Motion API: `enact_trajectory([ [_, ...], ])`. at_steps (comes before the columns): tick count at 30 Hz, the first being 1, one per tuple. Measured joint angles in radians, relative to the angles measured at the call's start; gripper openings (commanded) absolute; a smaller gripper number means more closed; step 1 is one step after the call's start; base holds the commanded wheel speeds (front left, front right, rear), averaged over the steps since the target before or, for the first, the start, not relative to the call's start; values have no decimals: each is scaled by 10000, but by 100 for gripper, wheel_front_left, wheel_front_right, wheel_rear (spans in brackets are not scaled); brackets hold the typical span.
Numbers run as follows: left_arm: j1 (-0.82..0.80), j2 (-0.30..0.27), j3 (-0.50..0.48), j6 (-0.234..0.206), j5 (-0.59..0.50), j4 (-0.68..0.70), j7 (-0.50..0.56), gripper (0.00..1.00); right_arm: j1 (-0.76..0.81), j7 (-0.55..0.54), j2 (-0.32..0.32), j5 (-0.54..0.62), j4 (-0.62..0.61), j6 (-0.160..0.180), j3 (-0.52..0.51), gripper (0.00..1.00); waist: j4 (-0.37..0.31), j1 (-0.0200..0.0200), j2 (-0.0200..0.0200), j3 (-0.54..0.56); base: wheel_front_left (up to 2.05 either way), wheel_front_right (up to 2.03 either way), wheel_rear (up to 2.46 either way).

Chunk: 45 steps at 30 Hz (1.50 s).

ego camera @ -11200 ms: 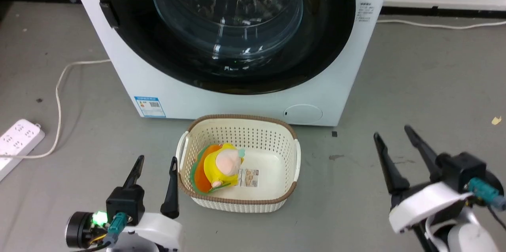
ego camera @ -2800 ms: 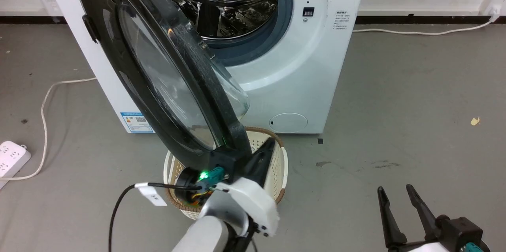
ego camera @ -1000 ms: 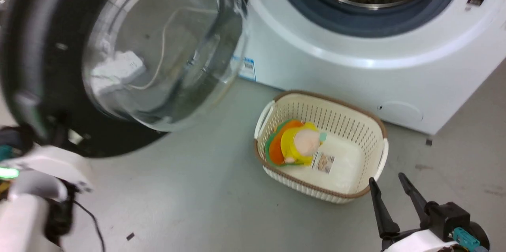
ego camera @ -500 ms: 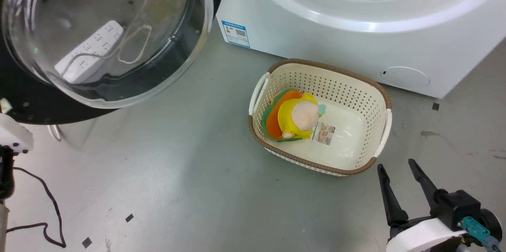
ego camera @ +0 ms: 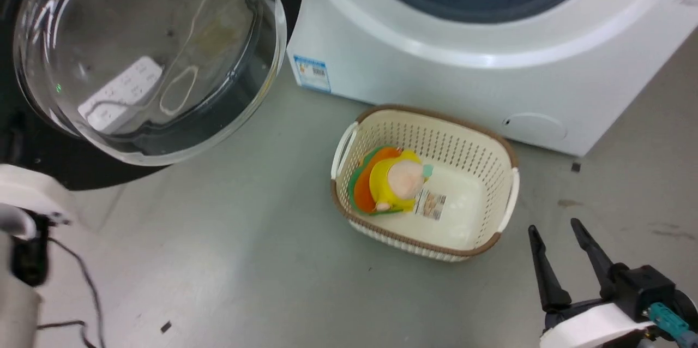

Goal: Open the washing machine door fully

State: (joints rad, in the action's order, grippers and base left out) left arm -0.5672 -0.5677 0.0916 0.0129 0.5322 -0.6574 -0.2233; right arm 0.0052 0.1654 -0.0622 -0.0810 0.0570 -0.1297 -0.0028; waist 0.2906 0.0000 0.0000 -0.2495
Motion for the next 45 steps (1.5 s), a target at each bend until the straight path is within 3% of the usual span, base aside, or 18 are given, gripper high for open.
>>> enact_trajectory([
  [7, 1356, 1156, 706, 67, -349, 1670, -255, 0, -135, 583, 21, -73, -35, 0, -508, 100, -351, -1, 0, 913, 0, 0, 0],
  [16, 3431, 2372, 1459, -541, -734, 4117, -330, 0, -109, 846, 63, -148, -247, 0, -577, 100, -1242, -2, 0, 1951, 0, 0, 0],
  [27, 4855, 3062, 2002, -1344, -1615, 5062, -332, 0, 347, 918, 69, -178, -253, 0, -297, 100, -2160, -1, 0, 2664, 0, 0, 0],
  [28, 4979, 3101, 2069, -1373, -1666, 5068, -332, 26, 371, 918, 69, -194, -249, 0, -263, 100, -2211, -1, 0, 2695, 0, 0, 0],
  [30, 5232, 3175, 2176, -1521, -1871, 5081, -332, 100, 462, 918, 71, -305, -230, 0, -242, 100, -2285, 0, 0, 2749, 0, 0, 0],
  [35, 5706, 3386, 2270, -1689, -2082, 5087, -332, 100, 581, 920, 69, -506, -98, 0, -138, 100, -2343, -1, 0, 2817, 0, 0, 0],
  [45, 5828, 3438, 2173, -1501, -2416, 5051, -332, 100, 709, 920, 73, -500, 518, 0, -94, 100, -2280, 0, 0, 2876, 0, 0, 0],
])
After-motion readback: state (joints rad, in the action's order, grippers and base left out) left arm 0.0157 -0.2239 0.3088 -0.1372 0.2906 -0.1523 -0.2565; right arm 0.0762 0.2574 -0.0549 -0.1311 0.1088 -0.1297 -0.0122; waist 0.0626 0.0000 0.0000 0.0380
